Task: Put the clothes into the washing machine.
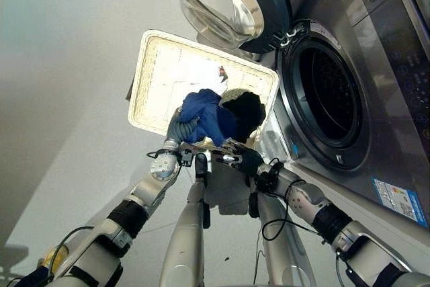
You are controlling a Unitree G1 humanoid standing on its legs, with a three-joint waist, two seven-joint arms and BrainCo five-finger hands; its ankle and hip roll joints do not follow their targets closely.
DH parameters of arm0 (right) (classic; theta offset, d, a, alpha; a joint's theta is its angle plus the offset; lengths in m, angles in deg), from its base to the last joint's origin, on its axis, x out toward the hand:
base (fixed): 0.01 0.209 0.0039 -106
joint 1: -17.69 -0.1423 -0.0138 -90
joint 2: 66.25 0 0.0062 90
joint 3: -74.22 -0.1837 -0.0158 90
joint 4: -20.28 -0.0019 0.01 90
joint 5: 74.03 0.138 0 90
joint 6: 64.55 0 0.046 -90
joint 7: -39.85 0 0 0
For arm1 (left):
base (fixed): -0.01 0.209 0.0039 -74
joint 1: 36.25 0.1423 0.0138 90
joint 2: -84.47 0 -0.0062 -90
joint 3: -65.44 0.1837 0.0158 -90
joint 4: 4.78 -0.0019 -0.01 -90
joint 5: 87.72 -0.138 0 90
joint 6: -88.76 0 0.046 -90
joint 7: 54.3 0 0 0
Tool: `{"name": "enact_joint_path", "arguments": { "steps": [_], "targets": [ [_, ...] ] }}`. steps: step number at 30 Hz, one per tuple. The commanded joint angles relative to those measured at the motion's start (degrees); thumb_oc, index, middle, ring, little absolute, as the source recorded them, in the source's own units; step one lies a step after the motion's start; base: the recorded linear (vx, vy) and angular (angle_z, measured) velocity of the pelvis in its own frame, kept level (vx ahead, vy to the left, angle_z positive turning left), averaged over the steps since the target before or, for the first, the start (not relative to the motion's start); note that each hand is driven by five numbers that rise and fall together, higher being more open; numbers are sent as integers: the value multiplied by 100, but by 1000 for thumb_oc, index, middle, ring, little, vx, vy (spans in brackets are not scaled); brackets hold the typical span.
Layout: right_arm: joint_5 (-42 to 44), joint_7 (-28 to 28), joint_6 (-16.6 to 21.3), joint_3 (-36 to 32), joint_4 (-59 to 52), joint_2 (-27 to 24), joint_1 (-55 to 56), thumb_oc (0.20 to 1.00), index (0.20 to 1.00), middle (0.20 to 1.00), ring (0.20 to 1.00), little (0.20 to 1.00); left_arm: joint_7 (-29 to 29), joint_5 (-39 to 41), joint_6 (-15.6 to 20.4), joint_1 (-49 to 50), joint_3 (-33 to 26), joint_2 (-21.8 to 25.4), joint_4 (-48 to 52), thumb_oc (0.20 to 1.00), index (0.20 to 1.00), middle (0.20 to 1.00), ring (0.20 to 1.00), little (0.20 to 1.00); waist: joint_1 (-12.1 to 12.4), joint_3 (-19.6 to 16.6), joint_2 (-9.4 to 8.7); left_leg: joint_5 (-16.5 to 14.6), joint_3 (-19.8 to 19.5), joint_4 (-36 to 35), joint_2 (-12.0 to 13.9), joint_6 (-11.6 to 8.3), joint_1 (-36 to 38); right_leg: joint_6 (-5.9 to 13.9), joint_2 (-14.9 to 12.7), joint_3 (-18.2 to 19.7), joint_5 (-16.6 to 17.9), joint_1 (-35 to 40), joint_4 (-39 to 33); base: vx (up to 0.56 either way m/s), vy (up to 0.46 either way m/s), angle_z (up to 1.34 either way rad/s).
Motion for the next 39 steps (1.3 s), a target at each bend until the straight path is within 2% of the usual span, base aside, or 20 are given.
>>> {"name": "enact_joint_path", "arguments": {
  "steps": [1, 7, 11, 14, 18, 26, 31, 32, 34, 35, 36, 37, 38, 39],
  "targets": [
    [167, -85, 254, -43, -438, 338, 75, 1000, 1000, 1000, 1000, 1000, 284, -684, 252, -76, -186, -68, 142, 200, 200, 200, 200, 200, -22, -131, -16, -329, 32, 401, -495, 102, -226, 482, 107, 8, -89, 52, -39, 27, 31, 0],
    [259, -276, 438, -73, -507, 358, 58, 1000, 1000, 1000, 1000, 1000, 358, -1103, 11, -155, -68, 23, -5, 200, 200, 200, 200, 200, -49, -131, 3, -308, 61, 347, -477, 103, -222, 480, 132, 27, -97, 18, -17, 11, 25, 0],
    [329, -419, 556, -79, -531, 368, 52, 1000, 1000, 1000, 1000, 1000, 327, -1159, -17, -191, -3, 45, -69, 200, 200, 200, 200, 200, -62, -131, 12, -296, 84, 337, -472, 99, -244, 483, 128, 36, -93, -1, -21, 1, 6, -1],
    [562, -781, 881, -162, -565, 401, 81, 1000, 1000, 1000, 1000, 1000, -3, -1180, -93, -234, 193, 56, -159, 200, 200, 200, 200, 200, -111, -131, 29, -300, 115, 338, -473, 97, -264, 496, 135, 58, -83, -43, -5, 14, 49, -8],
    [779, -982, 1128, -206, -571, 468, 151, 1000, 1000, 1000, 1000, 1000, -264, -1217, -96, -190, 367, 20, -146, 200, 200, 200, 200, 200, -133, -131, 45, -304, 138, 326, -470, 102, -285, 505, 135, 80, -73, -69, -16, 8, 31, -8],
    [886, -1112, 1366, -220, -488, 582, 186, 1000, 1000, 1000, 1000, 1000, -721, -1263, -205, -165, 748, -75, -131, 200, 200, 200, 200, 200, -159, -131, 79, -306, 154, 302, -473, 114, -320, 519, 146, 114, -58, -115, -17, 2, 9, -1],
    [760, -1127, 1258, -159, -397, 591, 112, 1000, 1000, 1000, 1000, 1000, -1669, -610, 112, -193, 878, -175, -73, 200, 200, 200, 200, 200, -171, -131, 76, -297, 178, 275, -462, 123, -332, 530, 164, 130, -31, -145, -29, 0, 0, 0],
    [659, -1115, 1107, -157, -343, 587, 95, 1000, 1000, 1000, 1000, 1000, -2103, -276, 232, -193, 902, -217, -28, 200, 200, 200, 200, 200, -176, -131, 81, -298, 174, 262, -463, 127, -339, 534, 173, 136, -25, -160, -30, 0, 0, 0],
    [835, -851, 959, -227, -241, 456, 44, 1000, 1000, 1000, 1000, 1000, -2107, -361, 218, -166, 898, -294, -60, 200, 200, 200, 200, 200, -173, -131, 92, -325, 191, 268, -463, 129, -326, 544, 170, 140, -8, -153, -53, 12, -16, 0],
    [1188, -729, 718, -256, -107, 464, -23, 1000, 1000, 1000, 1000, 1000, -2392, -218, 409, -207, 991, -409, -238, 200, 200, 200, 200, 200, -176, -131, 68, -338, 166, 310, -457, 117, -329, 562, 184, 137, -19, -165, 25, 34, -36, -1],
    [1207, -736, 653, -246, -100, 479, -33, 1000, 1000, 1000, 1000, 1000, -2472, -143, 447, -210, 991, -431, -265, 200, 200, 200, 200, 200, -175, -131, 60, -339, 164, 319, -455, 118, -332, 560, 188, 132, -25, -171, 44, 23, -69, 1],
    [1191, -590, 183, -226, -56, 456, -88, 1000, 1000, 1000, 1000, 1000, -2552, -127, 626, -242, 974, -480, -462, 200, 200, 200, 200, 200, -181, -131, 9, -357, 144, 363, -453, 125, -372, 545, 221, 152, -42, -212, 89, -8, -46, 1],
    [1152, -570, 116, -210, -51, 447, -81, 1000, 1000, 1000, 1000, 1000, -2568, -96, 644, -263, 981, -453, -469, 200, 200, 200, 200, 200, -184, -131, 2, -354, 140, 359, -453, 125, -376, 546, 227, 156, -38, -219, 87, -21, -48, 1],
    [1065, -488, -124, -153, -63, 418, -64, 1000, 1000, 1000, 1000, 1000, -2570, -61, 712, -293, 998, -409, -471, 200, 200, 200, 200, 200, -190, -131, -12, -346, 137, 338, -449, 132, -380, 547, 238, 172, -30, -232, 73, 0, 0, 0]
  ]
}}
